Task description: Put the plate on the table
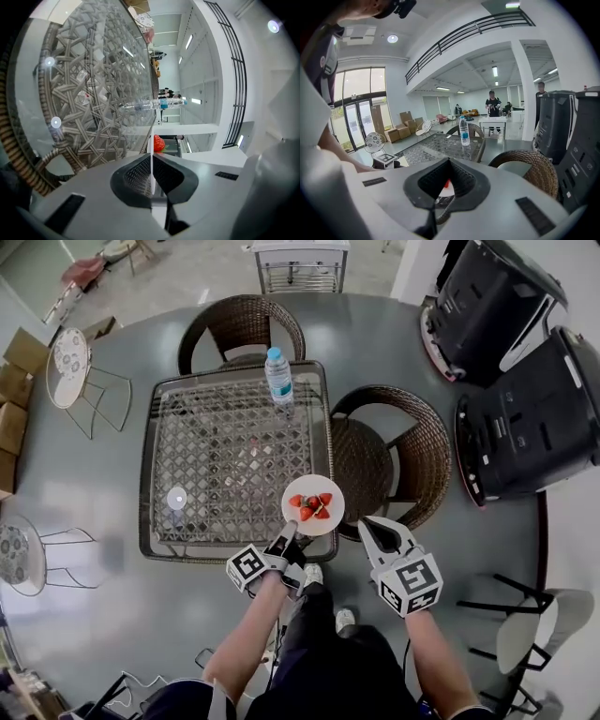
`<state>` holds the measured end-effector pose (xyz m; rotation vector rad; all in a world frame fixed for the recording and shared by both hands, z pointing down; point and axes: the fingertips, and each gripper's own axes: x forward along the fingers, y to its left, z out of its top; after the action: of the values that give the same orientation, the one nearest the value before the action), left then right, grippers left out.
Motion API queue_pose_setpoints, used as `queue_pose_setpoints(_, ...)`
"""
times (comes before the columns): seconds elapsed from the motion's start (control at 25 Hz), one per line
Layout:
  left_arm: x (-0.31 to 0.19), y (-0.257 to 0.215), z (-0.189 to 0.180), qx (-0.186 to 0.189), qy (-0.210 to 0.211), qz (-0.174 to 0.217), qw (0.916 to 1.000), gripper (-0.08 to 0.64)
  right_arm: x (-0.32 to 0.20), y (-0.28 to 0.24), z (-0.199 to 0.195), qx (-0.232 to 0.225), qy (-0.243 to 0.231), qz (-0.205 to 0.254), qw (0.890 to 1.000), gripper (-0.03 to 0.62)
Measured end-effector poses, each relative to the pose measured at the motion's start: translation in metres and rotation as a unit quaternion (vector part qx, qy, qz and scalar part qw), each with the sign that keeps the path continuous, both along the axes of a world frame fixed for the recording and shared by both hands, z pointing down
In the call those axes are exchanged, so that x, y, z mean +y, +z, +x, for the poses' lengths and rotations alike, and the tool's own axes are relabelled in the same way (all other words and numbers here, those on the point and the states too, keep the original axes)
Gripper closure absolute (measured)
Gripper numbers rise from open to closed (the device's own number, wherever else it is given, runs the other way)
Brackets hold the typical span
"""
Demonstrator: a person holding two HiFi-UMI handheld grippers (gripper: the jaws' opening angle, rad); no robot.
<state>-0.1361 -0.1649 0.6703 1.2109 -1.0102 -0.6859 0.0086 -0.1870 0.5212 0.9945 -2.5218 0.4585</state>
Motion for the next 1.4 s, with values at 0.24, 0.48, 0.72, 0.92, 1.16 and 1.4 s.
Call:
queue_pose_setpoints(0.24, -0.014, 0.019, -0.008, -0.007, -0.006, -0.008, 0.9999, 0.546, -0.01, 0.01, -0.003, 0.007, 0.009, -0.011, 1.0, 0.588)
queue_pose_setpoints(0.48, -0.021, 0.028, -0.012, -0.007, -0.015, -0.011, 0.9998, 0.546, -0.013, 0.016, 0.001, 0.011, 0.016, -0.02, 1.0, 0.588)
queue_pose_setpoints(0.72, -0.024, 0.034, -0.011, -0.008, -0.013, -0.019, 0.9997, 0.546, -0.015, 0.018, 0.004, 0.013, 0.021, -0.022, 0.999, 0.588)
queue_pose_setpoints(0.92, -0.024, 0.038, -0.011, -0.007, -0.017, -0.023, 0.9996, 0.546, -0.015, 0.017, 0.005, 0.014, 0.023, -0.022, 0.999, 0.588)
queue_pose_setpoints(1.16, -0.025, 0.044, -0.012, -0.012, -0.024, -0.03, 0.9992, 0.546, -0.012, 0.019, 0.011, 0.015, 0.029, -0.023, 0.999, 0.588)
queue_pose_setpoints(1.4, -0.028, 0.045, -0.012, -0.023, -0.035, -0.038, 0.9984, 0.546, -0.01, 0.018, 0.015, 0.013, 0.033, -0.025, 0.999, 0.588)
